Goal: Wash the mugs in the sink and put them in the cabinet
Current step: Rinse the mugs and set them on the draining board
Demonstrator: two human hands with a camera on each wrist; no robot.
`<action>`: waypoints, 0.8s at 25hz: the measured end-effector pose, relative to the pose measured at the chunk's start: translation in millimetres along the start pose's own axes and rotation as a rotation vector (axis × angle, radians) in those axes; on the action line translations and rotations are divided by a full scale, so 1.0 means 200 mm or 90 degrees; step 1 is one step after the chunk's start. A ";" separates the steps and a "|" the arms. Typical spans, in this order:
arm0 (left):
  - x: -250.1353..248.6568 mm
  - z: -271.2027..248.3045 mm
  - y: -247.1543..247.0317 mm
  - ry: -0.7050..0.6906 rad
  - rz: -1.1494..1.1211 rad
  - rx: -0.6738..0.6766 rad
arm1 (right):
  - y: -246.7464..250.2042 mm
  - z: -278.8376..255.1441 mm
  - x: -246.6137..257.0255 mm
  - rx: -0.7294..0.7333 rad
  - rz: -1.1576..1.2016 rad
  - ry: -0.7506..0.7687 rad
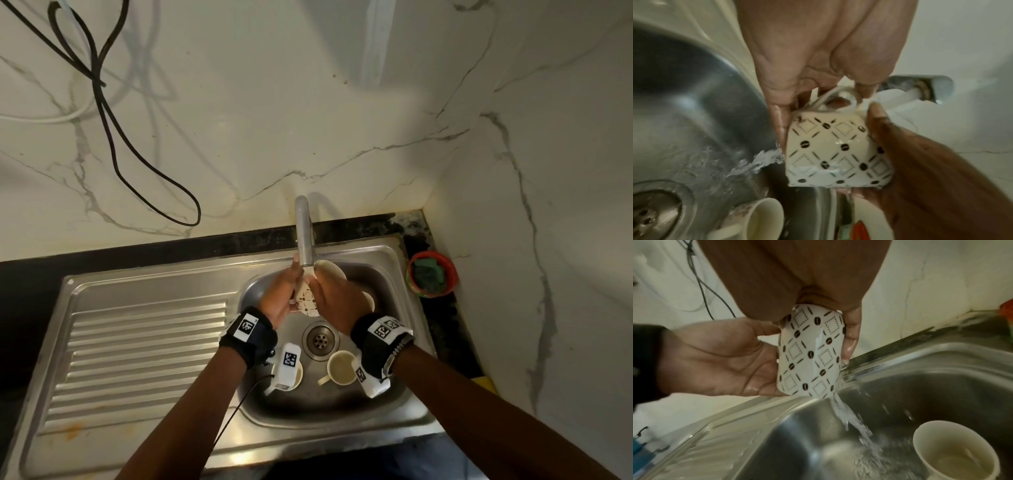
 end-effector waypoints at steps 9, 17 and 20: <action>0.03 0.07 0.14 -0.137 -0.089 -0.061 | -0.02 -0.05 0.20 0.085 -0.137 0.125; 0.09 0.11 0.10 -0.016 -0.222 0.008 | -0.02 0.06 0.20 0.064 0.042 0.008; 0.15 0.12 0.11 0.045 -0.219 0.020 | -0.06 -0.04 0.22 0.194 -0.037 0.172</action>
Point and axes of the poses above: each hand's wrist, its own z-axis towards the middle knuckle, its own y-axis out of the back of the hand, x = y × z, the point moved 5 cm from there along z, towards the middle knuckle, and after that the axes turned 4 degrees about y, right-handed, at the moved point
